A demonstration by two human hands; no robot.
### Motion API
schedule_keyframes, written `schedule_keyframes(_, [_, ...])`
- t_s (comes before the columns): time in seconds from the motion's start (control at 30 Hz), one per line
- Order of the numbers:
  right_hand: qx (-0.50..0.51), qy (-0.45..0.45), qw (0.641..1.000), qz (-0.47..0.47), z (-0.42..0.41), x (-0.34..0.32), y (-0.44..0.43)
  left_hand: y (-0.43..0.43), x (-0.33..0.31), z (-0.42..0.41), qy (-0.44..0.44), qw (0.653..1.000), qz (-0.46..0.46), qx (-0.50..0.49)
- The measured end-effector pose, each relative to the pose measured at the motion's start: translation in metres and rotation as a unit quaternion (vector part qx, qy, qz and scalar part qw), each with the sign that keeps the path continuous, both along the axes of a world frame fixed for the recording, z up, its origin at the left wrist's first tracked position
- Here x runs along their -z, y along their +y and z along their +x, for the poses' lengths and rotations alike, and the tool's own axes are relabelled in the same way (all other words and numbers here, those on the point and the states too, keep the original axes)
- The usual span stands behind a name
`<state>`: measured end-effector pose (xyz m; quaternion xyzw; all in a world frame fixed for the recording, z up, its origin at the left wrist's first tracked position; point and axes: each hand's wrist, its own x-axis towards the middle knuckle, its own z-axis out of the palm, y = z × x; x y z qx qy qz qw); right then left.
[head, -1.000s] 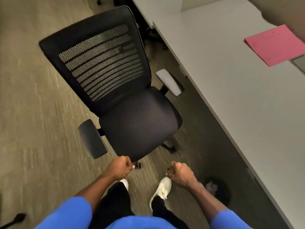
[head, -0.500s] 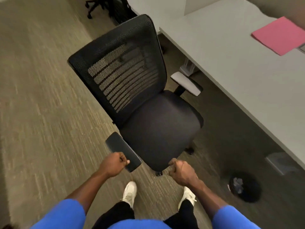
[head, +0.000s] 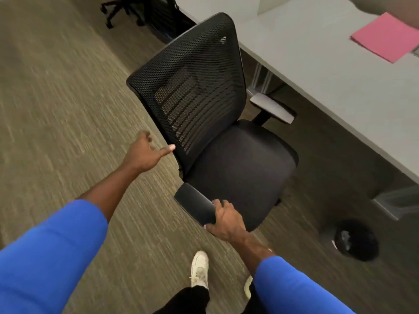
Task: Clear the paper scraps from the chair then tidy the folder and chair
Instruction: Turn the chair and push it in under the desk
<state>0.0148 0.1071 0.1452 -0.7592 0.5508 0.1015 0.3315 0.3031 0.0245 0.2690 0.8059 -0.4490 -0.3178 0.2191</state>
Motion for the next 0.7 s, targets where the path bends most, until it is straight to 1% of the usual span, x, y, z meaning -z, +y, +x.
schedule_keyframes(0.13, [-0.038,0.059,0.997,-0.016,0.024,0.016,0.004,-0.035,-0.020,0.015,0.099,0.991,-0.087,-0.034])
schedule_keyframes(0.2, [-0.047,0.084,0.995,-0.024,0.031,0.024,0.009,-0.049,-0.021,0.018,0.157,0.979,-0.129,-0.023])
schedule_keyframes(0.3, [-0.045,0.104,0.993,-0.031,0.035,0.036,0.014,-0.061,-0.016,0.015,0.221,0.962,-0.156,-0.031])
schedule_keyframes(0.4, [-0.028,0.111,0.992,-0.050,0.032,0.040,0.015,-0.066,-0.013,0.013,0.239,0.960,-0.148,-0.020])
schedule_keyframes(0.57, [-0.010,0.111,0.991,-0.078,0.019,0.043,0.023,-0.063,-0.020,0.006,0.231,0.966,-0.114,0.001])
schedule_keyframes(0.7, [-0.005,0.122,0.989,-0.080,0.004,0.049,0.025,-0.050,-0.016,0.004,0.225,0.969,-0.102,0.011])
